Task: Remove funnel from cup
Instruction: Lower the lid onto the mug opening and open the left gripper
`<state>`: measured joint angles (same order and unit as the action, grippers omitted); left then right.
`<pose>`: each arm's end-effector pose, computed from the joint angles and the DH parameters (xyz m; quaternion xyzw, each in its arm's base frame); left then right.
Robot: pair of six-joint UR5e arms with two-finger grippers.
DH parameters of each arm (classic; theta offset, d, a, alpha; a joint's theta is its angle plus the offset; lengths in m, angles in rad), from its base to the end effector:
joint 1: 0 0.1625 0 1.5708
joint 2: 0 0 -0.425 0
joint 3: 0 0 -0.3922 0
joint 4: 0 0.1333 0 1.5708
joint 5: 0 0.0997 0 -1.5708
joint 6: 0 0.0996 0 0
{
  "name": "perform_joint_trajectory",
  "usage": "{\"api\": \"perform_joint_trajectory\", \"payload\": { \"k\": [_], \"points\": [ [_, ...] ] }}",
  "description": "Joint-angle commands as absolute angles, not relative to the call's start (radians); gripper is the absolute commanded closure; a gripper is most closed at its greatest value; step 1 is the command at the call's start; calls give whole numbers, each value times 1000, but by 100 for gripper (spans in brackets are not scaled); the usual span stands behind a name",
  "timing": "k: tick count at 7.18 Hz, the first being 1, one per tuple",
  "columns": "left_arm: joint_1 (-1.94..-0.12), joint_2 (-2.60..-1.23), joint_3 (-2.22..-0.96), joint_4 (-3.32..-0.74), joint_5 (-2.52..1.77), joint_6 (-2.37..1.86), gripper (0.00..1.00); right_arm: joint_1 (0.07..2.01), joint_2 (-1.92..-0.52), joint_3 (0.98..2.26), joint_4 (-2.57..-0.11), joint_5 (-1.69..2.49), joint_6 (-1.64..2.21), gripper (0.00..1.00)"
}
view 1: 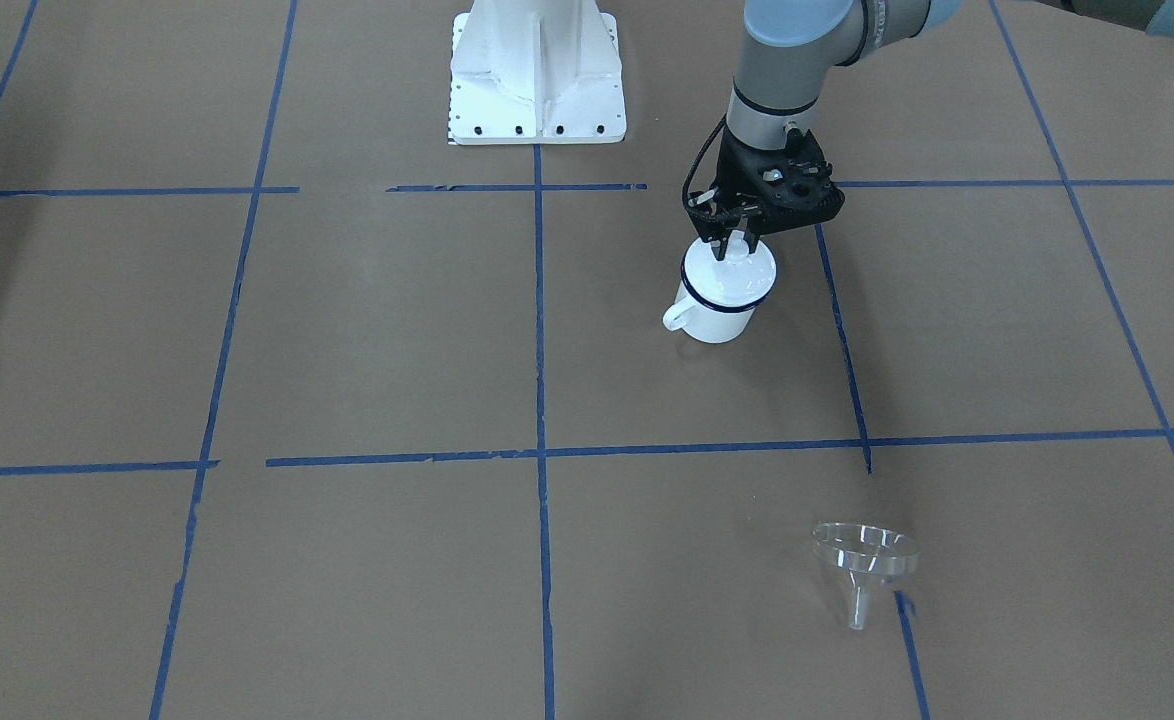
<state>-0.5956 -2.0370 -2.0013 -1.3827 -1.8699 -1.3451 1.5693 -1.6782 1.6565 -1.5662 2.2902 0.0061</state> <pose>0.4164 -0.4078 0.2431 0.0088 0.3703 -0.1197 0.9211 0.0670 -0.4451 0.6702 -0.0093 -0.3519 0.0052 0.9360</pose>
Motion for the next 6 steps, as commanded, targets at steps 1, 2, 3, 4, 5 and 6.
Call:
{"api": "perform_joint_trajectory", "payload": {
  "k": [1,2,3,4,5,6],
  "points": [
    [-595,-2037,-1976,-1417,-1870,-1347,100,1569,-1678,1657,-1566,2290,6,0],
    [-597,-2036,-1979,-1417,-1871,-1347,100,1569,-1678,1657,-1566,2290,6,0],
    [-597,-2036,-1983,-1417,-1871,-1344,33,1569,-1678,1657,-1566,2290,6,0],
    [-598,-2036,-1993,-1417,-1871,-1351,0,1569,-1678,1657,-1566,2290,6,0],
    [-600,-2036,-1999,-1417,-1871,-1347,0,1569,-1678,1657,-1566,2290,6,0],
    [-606,-2034,-2020,-1417,-1871,-1342,0,1569,-1678,1657,-1566,2290,6,0]
  ]
}}
